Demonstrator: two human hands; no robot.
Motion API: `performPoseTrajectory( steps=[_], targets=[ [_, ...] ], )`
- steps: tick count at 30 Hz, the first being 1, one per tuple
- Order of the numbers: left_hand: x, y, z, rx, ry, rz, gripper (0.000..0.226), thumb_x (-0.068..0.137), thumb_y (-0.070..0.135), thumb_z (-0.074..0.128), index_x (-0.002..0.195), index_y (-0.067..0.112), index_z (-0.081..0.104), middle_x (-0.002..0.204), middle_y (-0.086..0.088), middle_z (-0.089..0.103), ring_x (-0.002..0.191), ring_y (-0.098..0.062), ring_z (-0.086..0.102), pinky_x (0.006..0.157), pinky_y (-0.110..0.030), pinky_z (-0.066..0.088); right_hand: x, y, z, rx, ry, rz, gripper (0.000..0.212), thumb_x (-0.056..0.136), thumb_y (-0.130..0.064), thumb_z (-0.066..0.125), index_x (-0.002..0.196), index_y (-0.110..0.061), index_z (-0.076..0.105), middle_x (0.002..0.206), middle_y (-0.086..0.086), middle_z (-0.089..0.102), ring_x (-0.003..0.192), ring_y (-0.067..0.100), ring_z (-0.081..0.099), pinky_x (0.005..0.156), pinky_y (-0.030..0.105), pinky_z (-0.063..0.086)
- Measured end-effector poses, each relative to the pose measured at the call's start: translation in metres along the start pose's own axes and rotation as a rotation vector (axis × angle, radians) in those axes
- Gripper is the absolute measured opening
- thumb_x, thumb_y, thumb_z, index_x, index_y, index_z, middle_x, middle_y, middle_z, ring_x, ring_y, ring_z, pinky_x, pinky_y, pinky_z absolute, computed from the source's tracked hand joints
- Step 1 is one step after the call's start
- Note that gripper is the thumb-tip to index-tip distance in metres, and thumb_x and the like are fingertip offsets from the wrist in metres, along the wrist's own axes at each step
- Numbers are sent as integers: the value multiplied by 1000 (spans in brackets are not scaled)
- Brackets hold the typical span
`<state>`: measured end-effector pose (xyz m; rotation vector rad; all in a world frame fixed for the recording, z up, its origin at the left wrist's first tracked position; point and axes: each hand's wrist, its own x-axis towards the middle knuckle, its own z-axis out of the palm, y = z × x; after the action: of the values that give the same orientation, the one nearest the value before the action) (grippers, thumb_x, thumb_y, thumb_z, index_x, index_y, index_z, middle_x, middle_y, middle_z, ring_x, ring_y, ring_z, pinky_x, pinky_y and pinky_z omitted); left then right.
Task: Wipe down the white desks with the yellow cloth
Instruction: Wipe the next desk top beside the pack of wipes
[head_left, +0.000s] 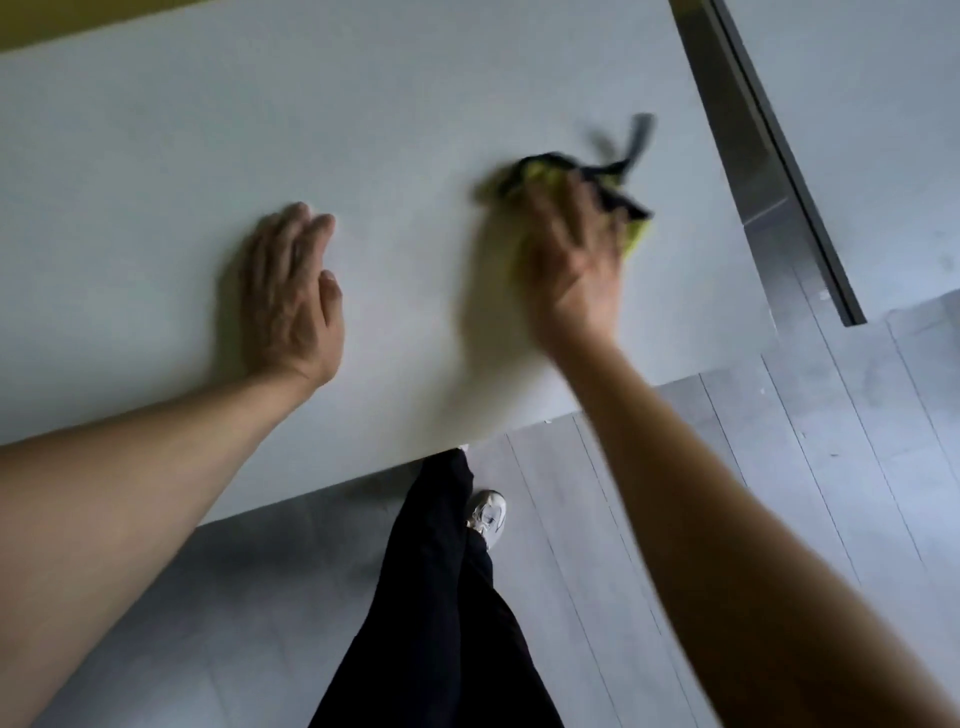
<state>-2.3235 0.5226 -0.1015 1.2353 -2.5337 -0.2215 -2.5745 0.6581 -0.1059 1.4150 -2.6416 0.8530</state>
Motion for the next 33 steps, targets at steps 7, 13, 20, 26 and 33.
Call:
performPoseTrajectory(
  steps=[7, 13, 20, 26, 33],
  targets=[
    [-1, 1, 2, 13, 18, 32, 53, 103, 18, 42, 155, 10, 45, 164, -16, 39, 152, -38, 33, 128, -50, 21, 60, 28, -12, -155, 136, 458, 59, 93, -31, 32, 148, -25, 50, 160, 14, 37, 149, 29, 32, 124, 48, 15],
    [-3, -2, 4, -13, 55, 35, 51, 103, 19, 38, 150, 4, 51, 158, -21, 46, 148, -43, 39, 127, -52, 23, 7, -120, 45, 78, -123, -236, 52, 91, -30, 62, 142, -20, 58, 155, 12, 45, 146, 30, 38, 122, 50, 22],
    [0, 1, -3, -15, -22, 8, 55, 101, 17, 43, 155, 10, 46, 165, -15, 38, 153, -39, 32, 128, -51, 21, 66, -6, 19, 15, 31, -74, 52, 87, -21, 55, 138, -21, 62, 149, 13, 51, 138, 31, 43, 117, 47, 30],
    [0, 5, -5, -25, -62, -9, 56, 101, 18, 41, 156, 9, 43, 165, -16, 36, 154, -40, 29, 126, -55, 23, 110, 43, 0, -158, 149, 480, 54, 93, -27, 45, 147, -28, 52, 161, 11, 36, 150, 27, 31, 125, 44, 12],
    [4, 7, -11, -11, -90, -40, 55, 101, 20, 41, 154, 8, 46, 164, -18, 37, 152, -43, 31, 125, -56, 23, 88, -104, 60, 72, -54, -198, 48, 90, -23, 54, 137, -16, 63, 149, 17, 50, 142, 34, 43, 119, 52, 26]
  ],
)
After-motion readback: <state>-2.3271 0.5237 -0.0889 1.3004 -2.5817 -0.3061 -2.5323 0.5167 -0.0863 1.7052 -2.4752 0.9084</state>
